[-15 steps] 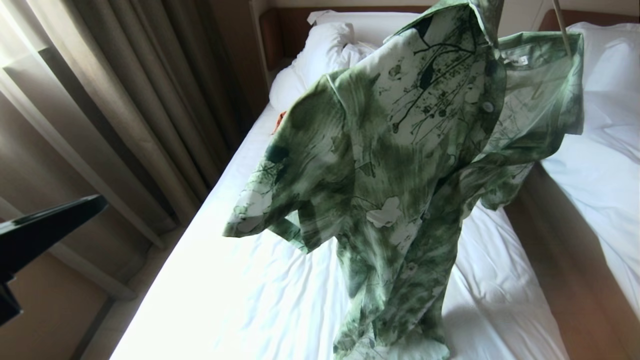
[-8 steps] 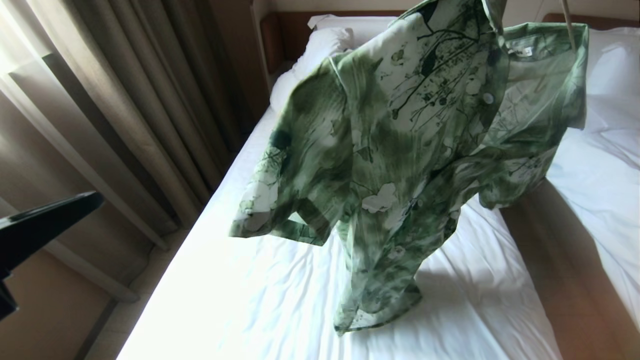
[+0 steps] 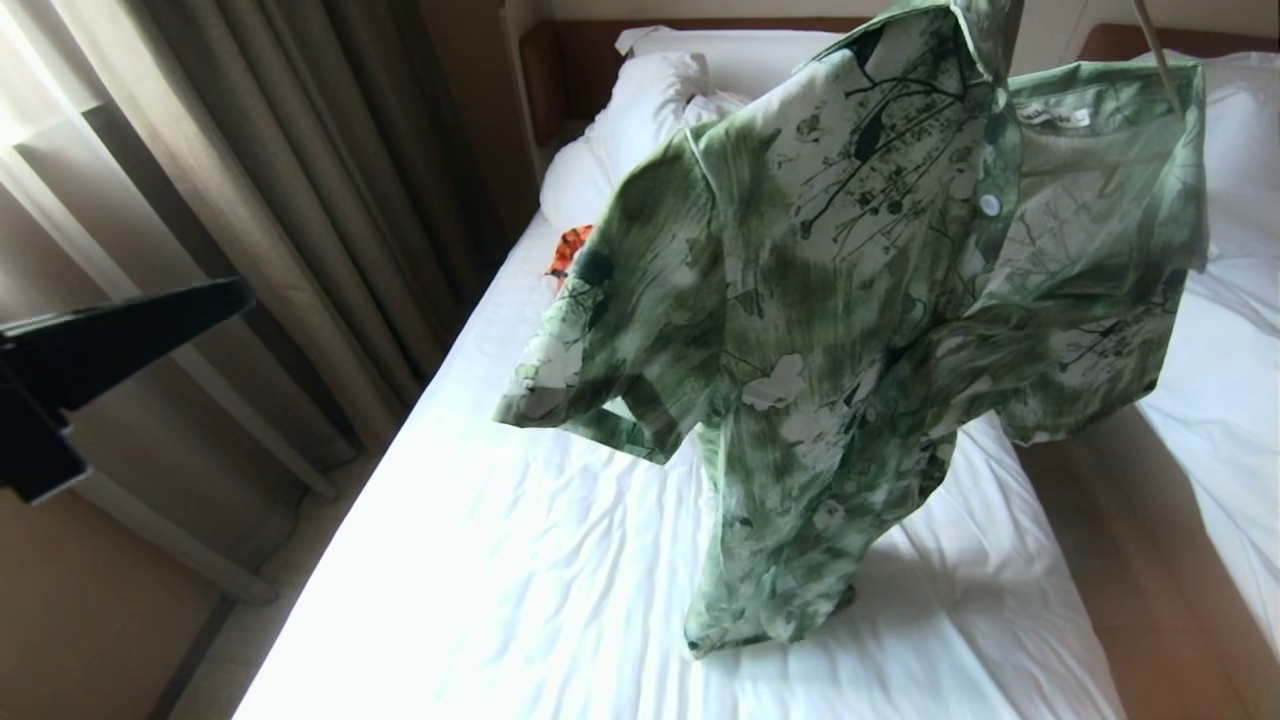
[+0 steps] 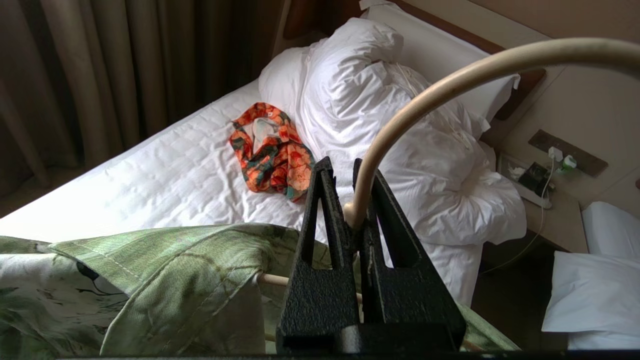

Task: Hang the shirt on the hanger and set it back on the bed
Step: Take the clothes hanger out of the clothes

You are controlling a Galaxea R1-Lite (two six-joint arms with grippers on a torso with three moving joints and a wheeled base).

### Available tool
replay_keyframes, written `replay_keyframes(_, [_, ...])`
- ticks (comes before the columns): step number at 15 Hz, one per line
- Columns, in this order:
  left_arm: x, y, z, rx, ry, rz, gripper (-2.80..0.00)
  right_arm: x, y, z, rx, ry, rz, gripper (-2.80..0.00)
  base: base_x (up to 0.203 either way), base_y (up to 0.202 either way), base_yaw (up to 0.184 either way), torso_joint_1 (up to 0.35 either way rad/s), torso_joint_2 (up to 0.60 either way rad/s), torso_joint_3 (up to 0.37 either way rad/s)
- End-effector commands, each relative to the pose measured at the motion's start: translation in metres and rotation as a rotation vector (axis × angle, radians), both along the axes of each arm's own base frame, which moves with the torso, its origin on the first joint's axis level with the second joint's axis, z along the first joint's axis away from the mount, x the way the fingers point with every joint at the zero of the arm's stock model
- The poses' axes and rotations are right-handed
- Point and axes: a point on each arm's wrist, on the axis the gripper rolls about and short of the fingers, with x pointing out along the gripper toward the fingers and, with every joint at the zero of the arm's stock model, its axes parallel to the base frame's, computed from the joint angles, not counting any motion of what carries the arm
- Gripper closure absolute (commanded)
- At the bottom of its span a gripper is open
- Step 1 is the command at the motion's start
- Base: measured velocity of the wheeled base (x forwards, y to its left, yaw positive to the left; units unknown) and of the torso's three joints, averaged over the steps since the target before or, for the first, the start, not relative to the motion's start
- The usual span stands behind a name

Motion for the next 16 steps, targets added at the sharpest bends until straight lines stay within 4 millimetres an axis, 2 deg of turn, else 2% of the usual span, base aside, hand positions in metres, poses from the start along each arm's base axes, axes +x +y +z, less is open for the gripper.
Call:
replay_keyframes(1, [0.009,-0.016,0.000,0.028,0.026,-0.058,-2.80,0.006,0.005,-0.004,-0.012,0.012,-0.003,0.00,0.000,0.000,0.000,0.000,0.00,0.000])
replay_keyframes(3, [0.022,-0.042,-0.007,0.083,0.072,-0.107,-2.80,0.010,0.008,-0.006,-0.016,0.019,-0.002,0.00,0.000,0.000,0.000,0.000,0.00,0.000])
replay_keyframes(5, [0.026,-0.060,-0.006,0.108,0.080,-0.146,-2.80,0.012,0.007,-0.007,-0.017,0.024,-0.009,0.00,0.000,0.000,0.000,0.000,0.00,0.000])
replay_keyframes(8, [0.034,-0.072,-0.011,0.194,0.066,-0.157,-2.80,0.010,0.005,-0.007,-0.013,0.027,-0.009,0.00,0.000,0.000,0.000,0.000,0.00,0.000])
replay_keyframes(10, [0.035,-0.081,-0.010,0.203,0.049,-0.180,-2.80,0.008,0.003,-0.007,-0.016,0.038,-0.009,0.00,0.000,0.000,0.000,0.000,0.00,0.000])
replay_keyframes(16, [0.051,-0.111,-0.023,0.271,0.062,-0.188,-2.80,0.006,0.001,-0.007,-0.016,0.042,-0.010,0.00,0.000,0.000,0.000,0.000,0.00,0.000])
